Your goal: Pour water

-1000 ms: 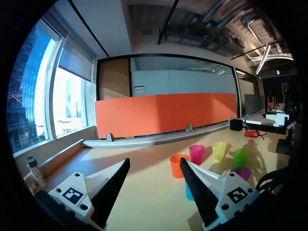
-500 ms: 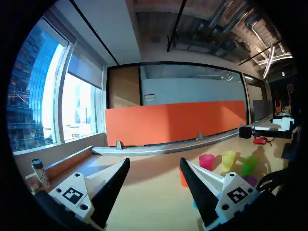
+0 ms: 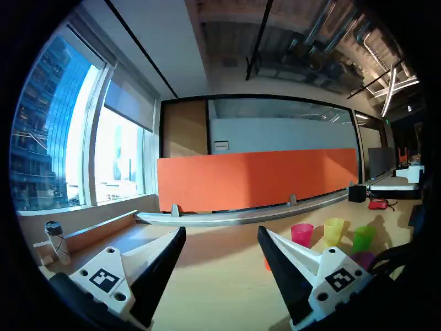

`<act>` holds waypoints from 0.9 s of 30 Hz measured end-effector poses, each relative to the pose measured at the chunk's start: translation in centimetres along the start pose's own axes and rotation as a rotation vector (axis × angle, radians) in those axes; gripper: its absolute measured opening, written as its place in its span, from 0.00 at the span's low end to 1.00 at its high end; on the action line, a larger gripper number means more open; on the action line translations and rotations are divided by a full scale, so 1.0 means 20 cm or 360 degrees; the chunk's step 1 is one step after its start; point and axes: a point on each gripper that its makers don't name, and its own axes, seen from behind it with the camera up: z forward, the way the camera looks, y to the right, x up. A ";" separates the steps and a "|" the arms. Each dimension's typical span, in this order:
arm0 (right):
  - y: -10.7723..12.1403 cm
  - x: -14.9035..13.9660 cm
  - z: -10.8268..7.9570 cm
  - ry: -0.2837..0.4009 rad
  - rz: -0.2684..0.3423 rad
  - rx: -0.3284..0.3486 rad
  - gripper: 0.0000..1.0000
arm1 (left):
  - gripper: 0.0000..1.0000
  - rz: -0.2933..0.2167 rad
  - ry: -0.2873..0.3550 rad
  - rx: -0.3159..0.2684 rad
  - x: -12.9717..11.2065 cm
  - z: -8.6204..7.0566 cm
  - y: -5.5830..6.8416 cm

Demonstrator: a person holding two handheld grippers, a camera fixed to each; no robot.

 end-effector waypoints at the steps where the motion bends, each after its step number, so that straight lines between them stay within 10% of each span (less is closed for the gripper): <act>1: 0.00 0.00 0.00 -0.0002 0.0001 -0.0001 1.00 | 0.96 -0.0005 0.0001 0.0000 -0.01 0.00 0.00; 27: -0.08 0.02 -0.04 -0.0041 -0.0040 -0.0005 1.00 | 0.96 -0.0091 -0.0006 -0.0014 -0.19 0.05 -0.03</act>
